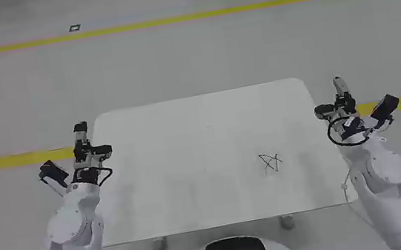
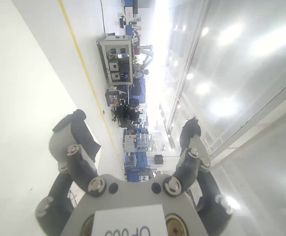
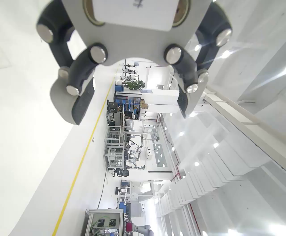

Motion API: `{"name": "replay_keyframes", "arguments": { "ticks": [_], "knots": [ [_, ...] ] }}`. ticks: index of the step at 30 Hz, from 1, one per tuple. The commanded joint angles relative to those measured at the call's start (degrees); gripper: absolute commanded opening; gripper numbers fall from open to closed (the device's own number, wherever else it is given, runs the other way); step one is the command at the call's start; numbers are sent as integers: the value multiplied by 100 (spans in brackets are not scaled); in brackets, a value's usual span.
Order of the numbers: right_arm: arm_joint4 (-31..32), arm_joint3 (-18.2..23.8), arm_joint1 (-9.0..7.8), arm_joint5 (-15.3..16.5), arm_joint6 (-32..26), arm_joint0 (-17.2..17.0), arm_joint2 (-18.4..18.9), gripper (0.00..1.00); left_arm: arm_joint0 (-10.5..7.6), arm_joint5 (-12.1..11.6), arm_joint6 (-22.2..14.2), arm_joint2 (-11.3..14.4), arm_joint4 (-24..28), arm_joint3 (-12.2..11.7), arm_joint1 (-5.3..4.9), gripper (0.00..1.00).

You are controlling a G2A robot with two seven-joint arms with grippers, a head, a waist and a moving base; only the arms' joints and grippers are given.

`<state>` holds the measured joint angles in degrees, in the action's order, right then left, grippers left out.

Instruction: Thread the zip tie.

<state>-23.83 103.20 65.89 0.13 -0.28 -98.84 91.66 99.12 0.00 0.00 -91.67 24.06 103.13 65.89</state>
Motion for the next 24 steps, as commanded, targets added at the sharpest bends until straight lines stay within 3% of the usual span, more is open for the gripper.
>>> {"name": "replay_keyframes", "arguments": {
  "ticks": [1, 8, 16, 17, 19, 24],
  "knots": [
    [60, -23, 2, 83, -127, 125, -5, 100, 0, 0, 0, 0, 0, 0, 0, 100],
    [1013, 131, -28, 19, -674, 256, -158, 100, 0, 0, 0, 0, 0, 0, 0, 100],
    [1013, 131, -28, 19, -674, 256, -158, 100, 0, 0, 0, 0, 0, 0, 0, 100],
    [1172, 183, -37, 8, -759, 270, -198, 100, 0, 0, 0, 0, 0, 0, 0, 100],
    [2256, 341, -85, -170, -1142, 368, -409, 100, 0, 0, 0, 0, 0, 0, 0, 100],
    [3380, 391, -118, -702, -1723, 621, -824, 100, 0, 0, 0, 0, 0, 0, 0, 100]
  ]
}}
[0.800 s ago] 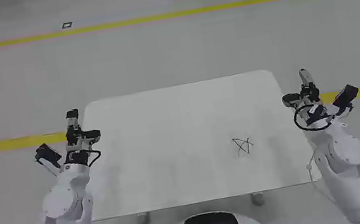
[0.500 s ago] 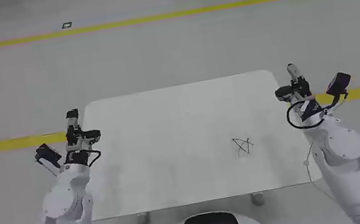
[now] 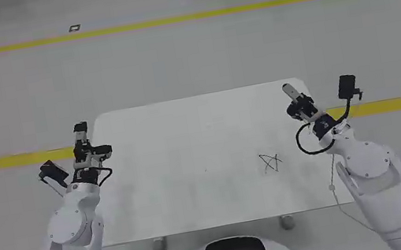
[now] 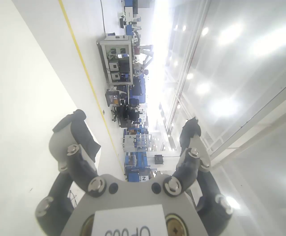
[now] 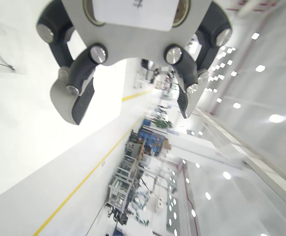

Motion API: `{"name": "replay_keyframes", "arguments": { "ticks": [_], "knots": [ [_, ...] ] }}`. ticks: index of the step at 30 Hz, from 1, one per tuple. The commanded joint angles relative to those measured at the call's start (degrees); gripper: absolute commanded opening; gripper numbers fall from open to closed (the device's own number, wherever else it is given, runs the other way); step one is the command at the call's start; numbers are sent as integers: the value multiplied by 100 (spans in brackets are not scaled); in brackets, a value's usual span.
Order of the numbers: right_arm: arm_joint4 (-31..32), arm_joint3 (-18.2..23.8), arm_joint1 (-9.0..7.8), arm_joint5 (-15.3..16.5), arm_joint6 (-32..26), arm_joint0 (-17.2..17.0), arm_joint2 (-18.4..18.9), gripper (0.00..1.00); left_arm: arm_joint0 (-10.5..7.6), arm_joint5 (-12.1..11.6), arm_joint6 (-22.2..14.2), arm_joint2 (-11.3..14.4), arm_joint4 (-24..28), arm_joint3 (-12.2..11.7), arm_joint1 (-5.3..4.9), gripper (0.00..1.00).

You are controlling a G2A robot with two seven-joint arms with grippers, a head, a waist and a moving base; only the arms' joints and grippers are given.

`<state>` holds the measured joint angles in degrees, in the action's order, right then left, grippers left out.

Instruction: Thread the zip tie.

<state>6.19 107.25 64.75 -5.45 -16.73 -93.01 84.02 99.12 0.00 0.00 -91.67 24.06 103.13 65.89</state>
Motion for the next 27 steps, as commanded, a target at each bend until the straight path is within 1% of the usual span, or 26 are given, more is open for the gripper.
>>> {"name": "replay_keyframes", "arguments": {
  "ticks": [1, 2, 20, 22, 23, 27],
  "knots": [
    [528, 24, -2, -335, -139, 99, -138, 100, 0, 0, 0, 0, 0, 0, 0, 100],
    [491, 82, 8, -390, -112, 132, -166, 100, 0, 0, 0, 0, 0, 0, 0, 100],
    [525, 93, 6, -358, -124, 138, -174, 100, 0, 0, 0, 0, 0, 0, 0, 100],
    [828, 97, -19, -212, -338, 170, -185, 100, 0, 0, 0, 0, 0, 0, 0, 100],
    [1028, 104, -39, -220, -520, 189, -171, 100, 0, 0, 0, 0, 0, 0, 0, 100],
    [1477, 105, -102, -244, -1297, 290, -152, 100, 0, 0, 0, 0, 0, 0, 0, 100]
  ]
}}
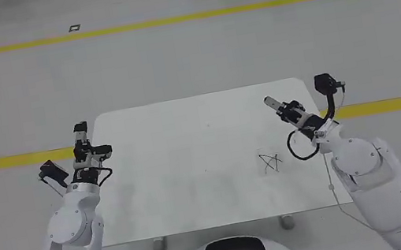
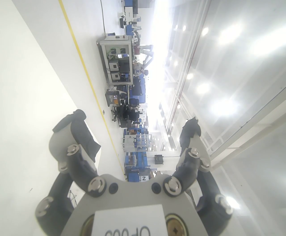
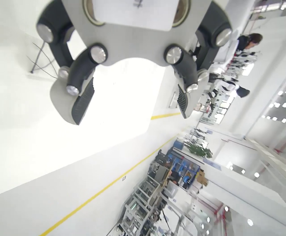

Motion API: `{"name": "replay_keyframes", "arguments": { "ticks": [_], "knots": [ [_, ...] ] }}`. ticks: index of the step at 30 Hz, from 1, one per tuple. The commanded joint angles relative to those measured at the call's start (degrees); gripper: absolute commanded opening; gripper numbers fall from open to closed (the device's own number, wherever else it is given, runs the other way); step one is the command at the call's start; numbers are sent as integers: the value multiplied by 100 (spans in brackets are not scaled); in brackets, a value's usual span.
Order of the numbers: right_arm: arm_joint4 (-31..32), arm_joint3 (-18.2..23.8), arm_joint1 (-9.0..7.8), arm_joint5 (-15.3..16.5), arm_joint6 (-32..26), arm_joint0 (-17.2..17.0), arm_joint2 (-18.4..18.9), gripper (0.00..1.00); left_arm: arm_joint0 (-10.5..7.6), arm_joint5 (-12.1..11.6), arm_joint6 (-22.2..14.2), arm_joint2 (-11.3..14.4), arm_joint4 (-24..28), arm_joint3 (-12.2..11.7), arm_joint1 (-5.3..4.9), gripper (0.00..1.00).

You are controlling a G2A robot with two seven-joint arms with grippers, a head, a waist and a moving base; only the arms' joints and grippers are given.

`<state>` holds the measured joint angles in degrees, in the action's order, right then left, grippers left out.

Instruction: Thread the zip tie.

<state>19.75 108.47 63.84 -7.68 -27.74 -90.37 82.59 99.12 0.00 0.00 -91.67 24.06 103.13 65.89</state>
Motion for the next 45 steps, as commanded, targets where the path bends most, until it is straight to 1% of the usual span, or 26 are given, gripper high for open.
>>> {"name": "replay_keyframes", "arguments": {
  "ticks": [1, 3, 4, 7, 16, 17, 18, 21, 23, 29, 32, 40, 41, 43, 45],
  "knots": [
    [222, -55, -25, -42, -448, 70, -51, 100, 0, 0, 0, 0, 0, 0, 0, 100],
    [525, -151, -42, -168, -685, 149, -123, 100, 0, 0, 0, 0, 0, 0, 0, 100],
    [533, -164, -42, -202, -799, 185, -175, 100, 0, 0, 0, 0, 0, 0, 0, 100],
    [682, -241, -61, -109, -1137, 306, -254, 100, 0, 0, 0, 0, 0, 0, 0, 100],
    [699, -255, -63, -101, -1151, 319, -249, 100, 0, 0, 0, 0, 0, 0, 0, 100],
    [847, -286, -72, -65, -1214, 330, -285, 100, 0, 0, 0, 0, 0, 0, 0, 100],
    [1160, -365, -87, -10, -1363, 407, -373, 100, 0, 0, 0, 0, 0, 0, 0, 100],
    [1309, -589, -82, -102, -1685, 685, -536, 100, 0, 0, 0, 0, 0, 0, 0, 100],
    [1548, -745, -80, -170, -1903, 884, -697, 100, 0, 0, 0, 0, 0, 0, 0, 100],
    [2136, -1194, -32, -523, -2390, 1321, -1268, 100, 0, 0, 0, 0, 0, 0, 0, 100],
    [2220, -1281, -9, -513, -2411, 1423, -1418, 100, 0, 0, 0, 0, 0, 0, 0, 100],
    [2220, -1281, -9, -513, -2411, 1423, -1418, 100, 0, 0, 0, 0, 0, 0, 0, 100],
    [2308, -1261, -13, -419, -2400, 1429, -1452, 100, 0, 0, 0, 0, 0, 0, 0, 100],
    [2541, -1320, -29, -104, -2422, 1458, -1532, 100, 0, 0, 0, 0, 0, 0, 0, 100],
    [2666, -1382, -35, 53, -2568, 1553, -1581, 100, 0, 0, 0, 0, 0, 0, 0, 100]
  ]
}}
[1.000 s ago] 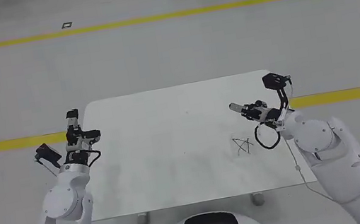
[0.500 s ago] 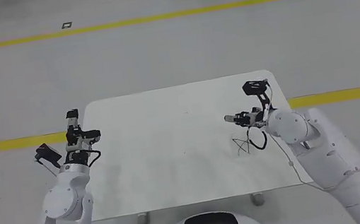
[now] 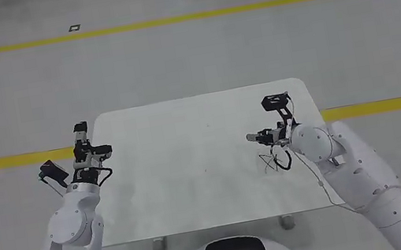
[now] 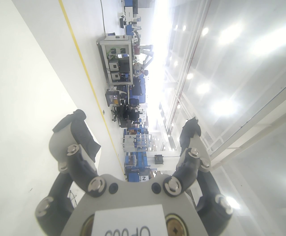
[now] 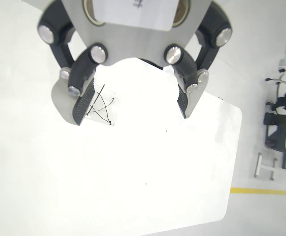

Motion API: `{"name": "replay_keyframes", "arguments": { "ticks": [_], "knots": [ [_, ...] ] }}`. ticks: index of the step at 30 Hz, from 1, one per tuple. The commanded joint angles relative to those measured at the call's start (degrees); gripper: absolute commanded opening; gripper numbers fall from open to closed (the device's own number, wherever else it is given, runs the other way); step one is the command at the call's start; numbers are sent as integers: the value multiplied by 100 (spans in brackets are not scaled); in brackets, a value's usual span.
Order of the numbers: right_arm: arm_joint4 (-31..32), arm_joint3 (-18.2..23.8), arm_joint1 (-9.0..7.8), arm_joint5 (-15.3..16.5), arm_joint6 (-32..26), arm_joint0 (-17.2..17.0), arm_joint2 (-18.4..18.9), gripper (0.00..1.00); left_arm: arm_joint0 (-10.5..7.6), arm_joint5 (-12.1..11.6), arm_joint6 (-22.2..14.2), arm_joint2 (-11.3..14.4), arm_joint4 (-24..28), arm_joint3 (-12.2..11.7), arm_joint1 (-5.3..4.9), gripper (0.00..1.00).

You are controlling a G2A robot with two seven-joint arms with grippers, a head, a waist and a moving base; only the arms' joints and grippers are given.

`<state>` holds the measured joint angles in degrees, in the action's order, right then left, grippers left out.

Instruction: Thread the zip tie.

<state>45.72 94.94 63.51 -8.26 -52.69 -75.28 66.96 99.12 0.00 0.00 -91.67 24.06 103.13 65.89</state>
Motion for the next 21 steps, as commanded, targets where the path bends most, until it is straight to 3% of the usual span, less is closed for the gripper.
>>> {"name": "replay_keyframes", "arguments": {
  "ticks": [1, 11, 14, 21],
  "knots": [
    [104, -58, -2, 207, -170, 112, -49, 100, 0, 0, 0, 0, 0, 0, 0, 100],
    [587, -552, 60, 814, -1237, 883, -641, 100, 0, 0, 0, 0, 0, 0, 0, 100],
    [584, -717, 101, 888, -1344, 998, -831, 100, 0, 0, 0, 0, 0, 0, 0, 100],
    [603, -730, 104, 880, -1347, 1005, -849, 100, 0, 0, 0, 0, 0, 0, 0, 100]
  ]
}}
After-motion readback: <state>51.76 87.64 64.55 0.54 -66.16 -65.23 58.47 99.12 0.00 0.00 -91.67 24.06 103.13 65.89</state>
